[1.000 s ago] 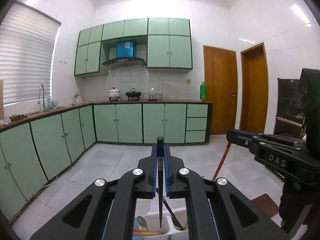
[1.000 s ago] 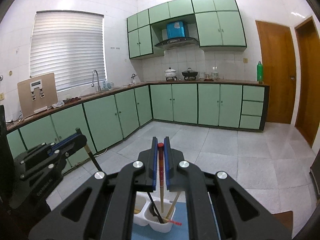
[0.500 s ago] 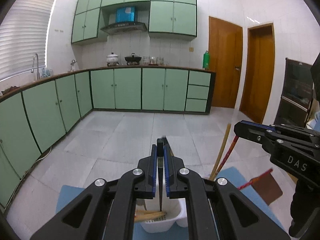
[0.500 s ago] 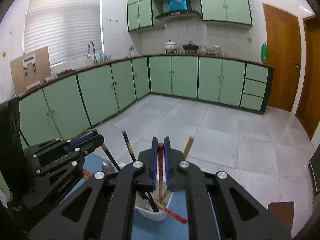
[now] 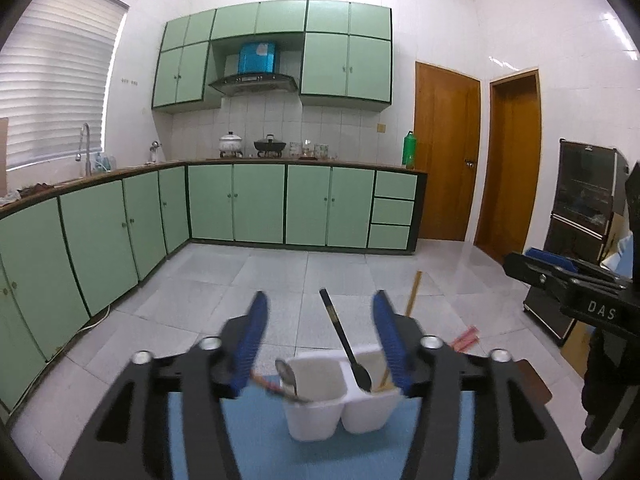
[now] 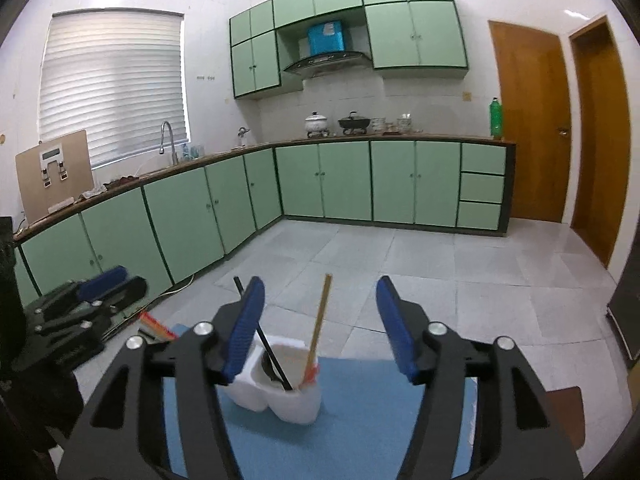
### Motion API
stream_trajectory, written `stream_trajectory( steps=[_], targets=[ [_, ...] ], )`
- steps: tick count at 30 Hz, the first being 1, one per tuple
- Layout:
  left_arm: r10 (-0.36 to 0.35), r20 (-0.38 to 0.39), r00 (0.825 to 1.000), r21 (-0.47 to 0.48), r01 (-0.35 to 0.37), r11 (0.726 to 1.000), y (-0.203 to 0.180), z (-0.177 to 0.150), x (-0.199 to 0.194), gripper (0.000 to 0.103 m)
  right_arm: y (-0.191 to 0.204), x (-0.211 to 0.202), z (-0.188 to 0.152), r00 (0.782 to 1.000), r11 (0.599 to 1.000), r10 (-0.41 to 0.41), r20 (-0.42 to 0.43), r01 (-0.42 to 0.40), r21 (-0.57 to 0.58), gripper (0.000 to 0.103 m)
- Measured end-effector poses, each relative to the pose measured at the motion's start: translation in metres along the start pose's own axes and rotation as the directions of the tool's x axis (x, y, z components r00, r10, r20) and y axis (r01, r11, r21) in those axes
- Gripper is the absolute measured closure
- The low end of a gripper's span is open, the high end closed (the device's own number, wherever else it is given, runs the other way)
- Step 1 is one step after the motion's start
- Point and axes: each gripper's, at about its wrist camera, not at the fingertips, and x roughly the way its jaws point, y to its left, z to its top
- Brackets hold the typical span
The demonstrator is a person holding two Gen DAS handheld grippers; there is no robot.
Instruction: Organize utensils
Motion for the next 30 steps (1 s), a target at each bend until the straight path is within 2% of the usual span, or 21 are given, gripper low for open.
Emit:
stream_trajectory(
  steps=[5,9,14,22,30],
  targets=[
    [-0.004,-0.023,1.0,-0.021,0.003,1.0,-0.006,-0.027,-0.037,0.036,-0.007,-0.04,-0.041,1.0,0.999,-0.012,-0.017,0.013,0.041,0.02],
    [0.011,-0.053,0.999,-0.029,-0.012,1.0,-0.01,-0.053,-0.06,0.028,-0.005,-0.063,-0.077,0.998,0.997,-0.002,-0.056,0.007,0.076,0.013],
    [0.004,-0.114,0.993,-0.044,-0.009,0.999,-0.015,-0.084,-0.081,0.024,0.011,-0.085,-0.113,0.995,0.998,0.006,-0.096,0.0,0.063,0.01],
    [0.012,-0.14,0.99,-0.042,-0.018,0.999,-0.024,-0.115,-0.119,0.019,0.036,-0.117,-0.132,0.994,0.998,0.056,-0.099,-0.053,0.031,0.008],
    [0.017,-0.119,0.993,-0.039,-0.022,0.999,-0.028,-0.114,-0.15,0.017,0.049,-0.138,-0.135,0.992,0.996,0.085,-0.094,-0.084,0.019,0.007]
  ],
)
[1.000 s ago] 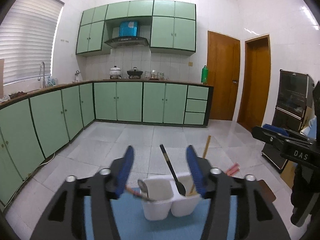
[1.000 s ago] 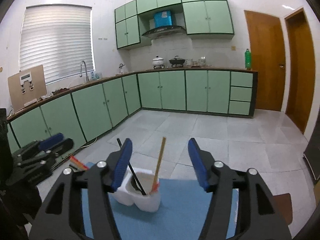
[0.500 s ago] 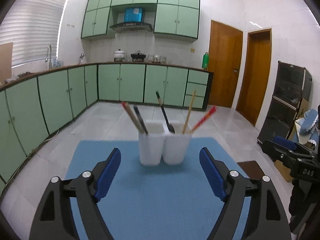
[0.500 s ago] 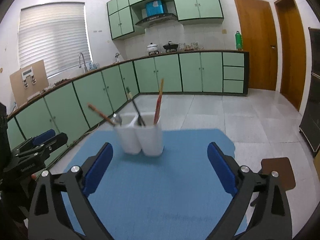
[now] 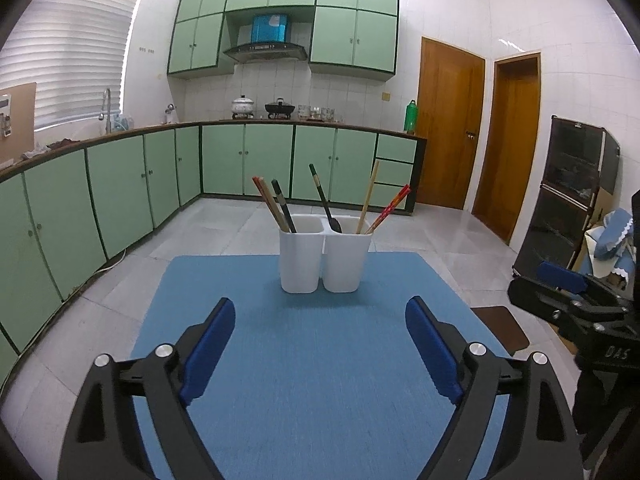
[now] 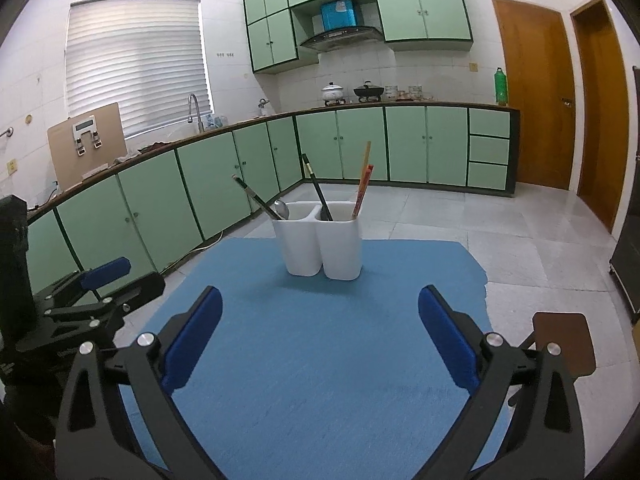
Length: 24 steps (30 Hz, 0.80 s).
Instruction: Organize utensils
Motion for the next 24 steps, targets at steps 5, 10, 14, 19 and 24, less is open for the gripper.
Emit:
stream_trajectory(
  steps=[5,10,14,19,24],
  targets=[
    [0.011,0.032,0.999,0.014,-0.011,1.0,-0.004,0.005,-0.016,0.017,0.007,-0.014,0.004,1.0,1.0,0.006,0.026,-0.005,-0.015,0.007],
    [0.014,0.061,0.998,0.021,-0.015,1.0,-0.008,0.008,-0.027,0.015,0.011,-0.025,0.005,0.999,0.999,0.007,0.046,-0.006,-0.036,0.007],
    [0.015,0.077,0.997,0.03,-0.017,0.999,-0.012,0.006,-0.035,0.015,0.013,-0.029,0.006,0.998,0.999,0.009,0.055,-0.007,-0.041,0.007],
    [0.014,0.09,0.996,0.029,-0.017,0.999,-0.012,0.004,-0.04,0.015,0.015,-0.034,0.007,0.998,0.999,0.01,0.065,-0.006,-0.053,0.007],
    [0.014,0.097,0.995,0.031,-0.017,0.999,-0.014,0.004,-0.043,0.015,0.018,-0.035,0.007,0.998,0.998,0.01,0.065,-0.006,-0.056,0.007]
  ],
)
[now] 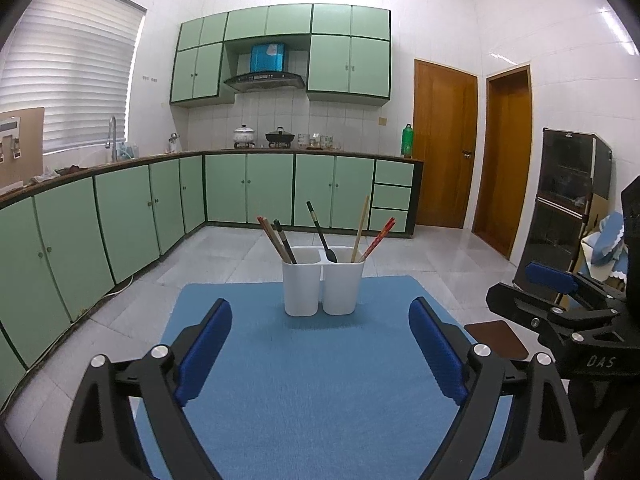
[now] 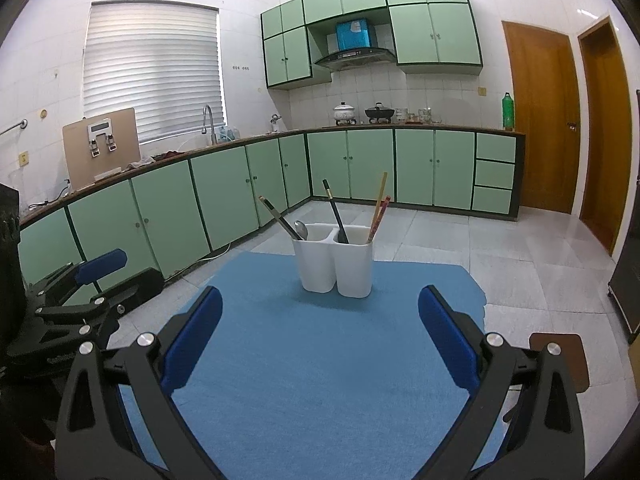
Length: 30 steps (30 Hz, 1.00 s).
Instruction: Organize utensils
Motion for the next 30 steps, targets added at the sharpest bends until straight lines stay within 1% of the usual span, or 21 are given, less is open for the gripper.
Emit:
stream_trajectory(
  steps=[30],
  targets=[
    [0.003,0.007,1.0,-0.014,-0.003,1.0,0.0074,-0.0004,-0.0091,0.015,0.0046,-0.0008,0.0012,1.0,1.0,0.002,-0.003,-0.002,-0.011,0.007]
  ],
)
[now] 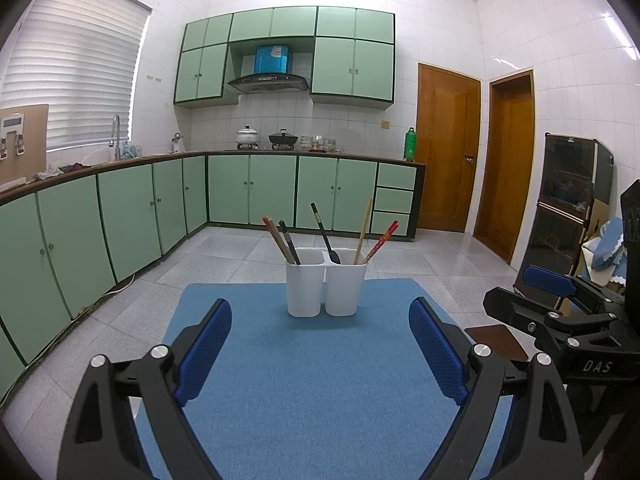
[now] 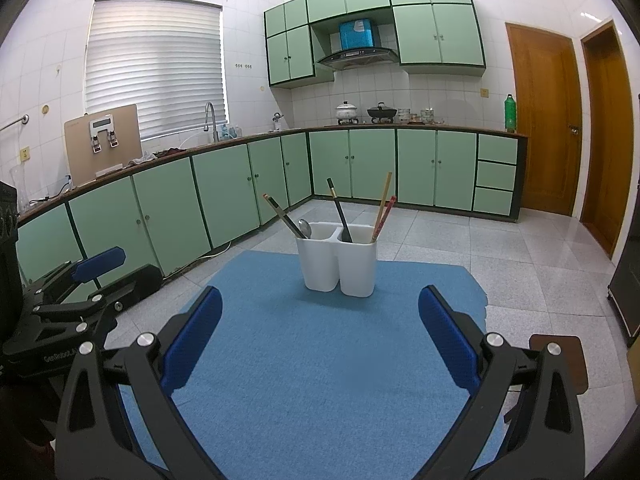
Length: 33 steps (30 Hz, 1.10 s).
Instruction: Organize utensils
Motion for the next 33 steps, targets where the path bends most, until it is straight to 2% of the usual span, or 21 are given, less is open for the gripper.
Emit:
stream_trajectory(
  steps=[33],
  targets=[
    [0.002,-0.004,1.0,-0.002,-0.002,1.0,0.0021,0.0002,-0.0011,0.015,0.0016,0.0012,0.0006,1.0,1.0,0.0,-0.002,0.0,0.001,0.007]
  ],
)
